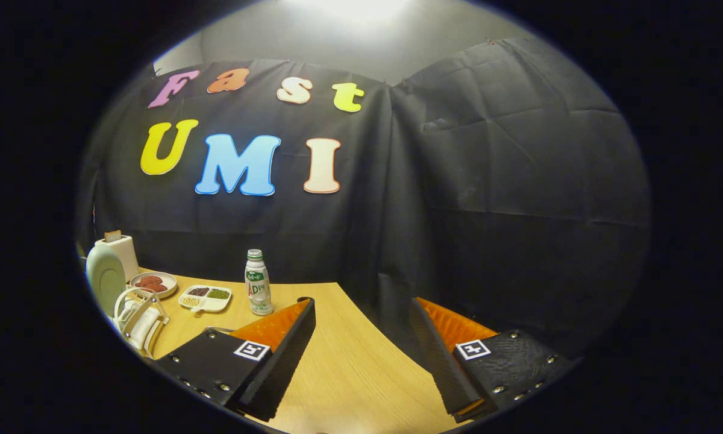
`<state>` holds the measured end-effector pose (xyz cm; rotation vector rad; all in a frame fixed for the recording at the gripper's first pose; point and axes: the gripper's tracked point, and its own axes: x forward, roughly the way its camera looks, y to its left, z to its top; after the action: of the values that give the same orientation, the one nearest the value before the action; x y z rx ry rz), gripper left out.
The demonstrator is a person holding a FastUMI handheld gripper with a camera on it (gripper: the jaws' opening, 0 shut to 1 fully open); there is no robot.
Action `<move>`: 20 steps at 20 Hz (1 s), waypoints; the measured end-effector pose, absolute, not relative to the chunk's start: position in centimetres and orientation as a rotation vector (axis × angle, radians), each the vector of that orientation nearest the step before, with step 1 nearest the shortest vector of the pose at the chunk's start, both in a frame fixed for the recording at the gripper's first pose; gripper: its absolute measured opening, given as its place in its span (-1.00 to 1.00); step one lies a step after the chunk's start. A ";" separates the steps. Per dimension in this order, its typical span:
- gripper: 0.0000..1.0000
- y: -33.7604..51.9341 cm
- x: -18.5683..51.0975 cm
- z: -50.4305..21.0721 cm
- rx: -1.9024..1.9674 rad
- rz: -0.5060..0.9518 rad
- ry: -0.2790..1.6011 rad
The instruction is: Take the plate from the dish rack, then take the spoon from the basket and place it into the plate.
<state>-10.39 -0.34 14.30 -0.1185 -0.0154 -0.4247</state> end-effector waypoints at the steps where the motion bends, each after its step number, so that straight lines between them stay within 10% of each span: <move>1: 0.93 1.7 -11.3 15.2 -0.118 -0.421 -0.008; 20: 0.93 35.0 -7.9 17.2 -0.060 0.001 0.066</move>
<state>-7.93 35.04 17.19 -0.0597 0.0665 0.0006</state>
